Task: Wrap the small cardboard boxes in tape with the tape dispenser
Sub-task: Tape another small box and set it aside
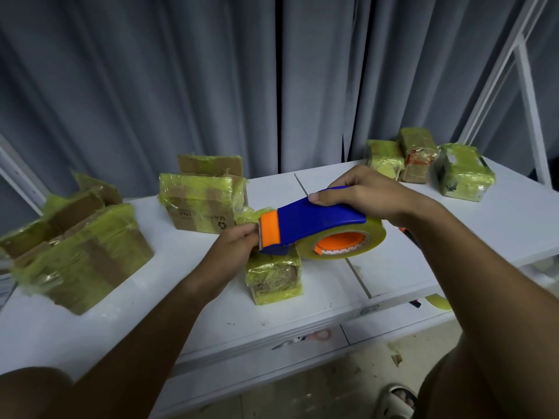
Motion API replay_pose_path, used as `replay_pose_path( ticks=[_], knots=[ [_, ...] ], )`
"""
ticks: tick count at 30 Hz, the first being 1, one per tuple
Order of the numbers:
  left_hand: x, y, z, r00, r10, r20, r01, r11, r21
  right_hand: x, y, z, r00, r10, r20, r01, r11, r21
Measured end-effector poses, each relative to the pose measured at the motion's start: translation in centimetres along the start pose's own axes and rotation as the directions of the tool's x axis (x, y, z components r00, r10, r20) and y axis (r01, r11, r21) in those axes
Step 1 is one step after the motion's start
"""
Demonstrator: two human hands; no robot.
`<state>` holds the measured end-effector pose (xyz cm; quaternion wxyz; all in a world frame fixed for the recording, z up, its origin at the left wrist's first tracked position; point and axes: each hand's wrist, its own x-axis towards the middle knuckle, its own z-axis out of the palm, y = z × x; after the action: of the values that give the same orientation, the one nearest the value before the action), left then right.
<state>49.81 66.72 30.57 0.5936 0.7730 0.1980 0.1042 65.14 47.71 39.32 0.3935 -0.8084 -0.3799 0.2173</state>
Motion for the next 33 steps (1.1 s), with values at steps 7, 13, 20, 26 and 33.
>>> replay_pose_path(
  ticks=[7,13,20,26,33],
  knots=[
    [-1.0,0.5,-0.6,0.999,-0.013,-0.034,0.011,0.998,-0.068,0.3,-0.4,0.5,0.999,-0.017,0.028,0.017,1.0,0.006],
    [-1.8,0.4,-1.0,0.999,-0.041,-0.028,0.04,0.998,-0.042,0.3,-0.5,0.9,0.998,-0.027,0.052,0.026,0.999,0.026],
    [-1.9,0.1,-1.3,0.987,-0.143,-0.074,0.138,0.988,-0.073,0.3,-0.1,1.1,0.998,-0.029,0.064,0.027,0.999,0.029],
    [-1.9,0.1,-1.4,0.99,-0.137,-0.023,0.136,0.989,-0.059,0.2,-0.1,0.8,0.998,-0.031,0.062,0.029,0.999,0.032],
    [-2.2,0.0,-1.2,0.995,-0.086,-0.059,0.088,0.996,0.033,-0.2,-0.1,0.8,0.995,-0.064,0.071,0.061,0.997,0.043]
  ],
)
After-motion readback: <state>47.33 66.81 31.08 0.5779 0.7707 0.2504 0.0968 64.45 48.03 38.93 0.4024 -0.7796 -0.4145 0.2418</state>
